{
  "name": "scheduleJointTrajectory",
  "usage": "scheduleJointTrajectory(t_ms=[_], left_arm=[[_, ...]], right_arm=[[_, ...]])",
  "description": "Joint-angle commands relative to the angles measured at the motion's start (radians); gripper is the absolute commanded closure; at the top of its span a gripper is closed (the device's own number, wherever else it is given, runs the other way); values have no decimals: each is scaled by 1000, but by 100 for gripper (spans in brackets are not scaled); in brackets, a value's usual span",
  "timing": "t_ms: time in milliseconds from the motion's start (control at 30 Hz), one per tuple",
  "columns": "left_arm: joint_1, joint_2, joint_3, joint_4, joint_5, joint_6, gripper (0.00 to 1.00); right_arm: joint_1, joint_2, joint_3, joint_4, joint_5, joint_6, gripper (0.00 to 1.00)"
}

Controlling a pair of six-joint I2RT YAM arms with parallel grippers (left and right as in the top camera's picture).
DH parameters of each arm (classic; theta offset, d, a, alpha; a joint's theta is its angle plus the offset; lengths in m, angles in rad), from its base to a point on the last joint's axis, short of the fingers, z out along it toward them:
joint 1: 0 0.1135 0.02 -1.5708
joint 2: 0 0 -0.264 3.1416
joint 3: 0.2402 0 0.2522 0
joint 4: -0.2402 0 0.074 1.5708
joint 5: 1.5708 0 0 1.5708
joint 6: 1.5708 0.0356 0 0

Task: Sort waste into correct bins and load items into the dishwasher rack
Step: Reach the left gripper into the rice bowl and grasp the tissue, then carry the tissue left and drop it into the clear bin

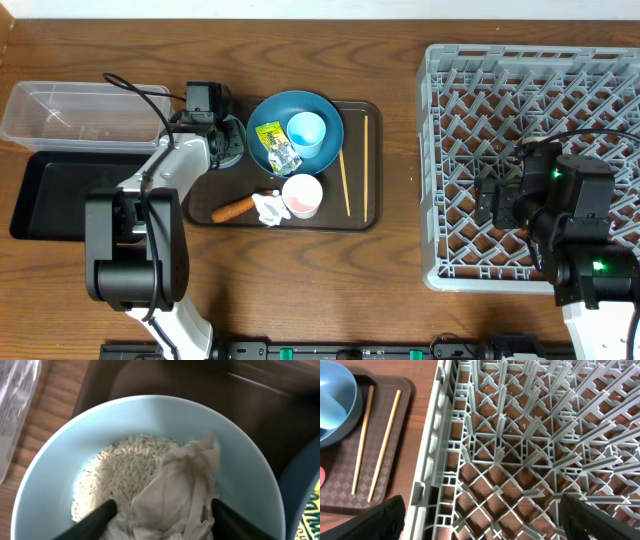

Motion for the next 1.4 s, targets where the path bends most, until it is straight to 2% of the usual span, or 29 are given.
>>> scheduleJointTrajectory(t_ms=[0, 100, 567, 900, 1167, 1233, 1367], left_arm=[[3, -9, -3, -2, 10, 6, 50], [3, -37, 1, 0, 10, 6, 58], [9, -149, 3, -16, 8, 6, 63], [187, -276, 9, 61, 2, 5, 63], [332, -229, 8, 130, 2, -19, 61], [347, -189, 8, 133, 5, -35, 53], [354, -155, 8, 155, 13, -35, 48]], right_arm=[[5, -5, 19, -1, 4, 13, 2], [6, -5, 19, -1, 4, 13, 2], [5, -5, 19, -5, 4, 13, 3], [5, -5, 19, -9, 3, 13, 3], [6, -5, 19, -9, 3, 17, 3], [6, -5, 19, -10, 3, 17, 3], [6, -5, 19, -12, 3, 17, 3]])
